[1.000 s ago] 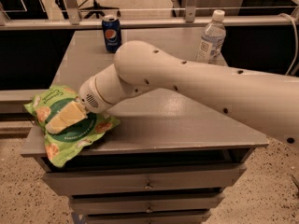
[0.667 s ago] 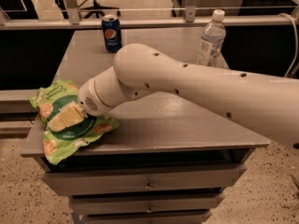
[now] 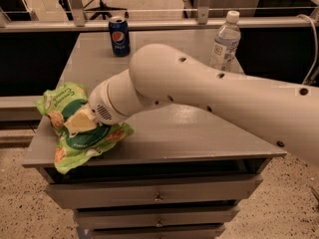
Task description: Move green rice chip bag near blue plastic bottle
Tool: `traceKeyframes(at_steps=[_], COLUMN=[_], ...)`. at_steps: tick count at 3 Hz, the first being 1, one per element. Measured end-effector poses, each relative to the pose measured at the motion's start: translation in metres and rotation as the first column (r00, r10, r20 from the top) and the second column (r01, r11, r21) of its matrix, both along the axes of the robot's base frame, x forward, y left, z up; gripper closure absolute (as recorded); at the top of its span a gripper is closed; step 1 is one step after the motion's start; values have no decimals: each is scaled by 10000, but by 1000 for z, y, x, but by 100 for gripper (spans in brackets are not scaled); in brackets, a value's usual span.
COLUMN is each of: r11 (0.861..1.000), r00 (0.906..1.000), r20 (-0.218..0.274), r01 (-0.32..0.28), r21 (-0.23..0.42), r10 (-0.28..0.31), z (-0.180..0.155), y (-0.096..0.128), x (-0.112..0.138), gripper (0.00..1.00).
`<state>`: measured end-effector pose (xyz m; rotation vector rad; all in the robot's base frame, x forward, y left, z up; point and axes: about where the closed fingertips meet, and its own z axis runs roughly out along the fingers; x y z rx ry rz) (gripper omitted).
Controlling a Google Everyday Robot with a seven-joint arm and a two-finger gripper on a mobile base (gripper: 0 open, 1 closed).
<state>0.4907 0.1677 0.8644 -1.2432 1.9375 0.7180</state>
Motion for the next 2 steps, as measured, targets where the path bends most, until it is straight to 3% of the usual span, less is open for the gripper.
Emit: traceKeyframes(at_steps=[1,2], r11=[9993,9952], r00=[9947,9793], r20=[1007,2008], r01=[227,447], r21=[-311,-874], r10=[-194,-263], z=[29,64], y=[-24,-54], x=[-2,-6], gripper=[100,100])
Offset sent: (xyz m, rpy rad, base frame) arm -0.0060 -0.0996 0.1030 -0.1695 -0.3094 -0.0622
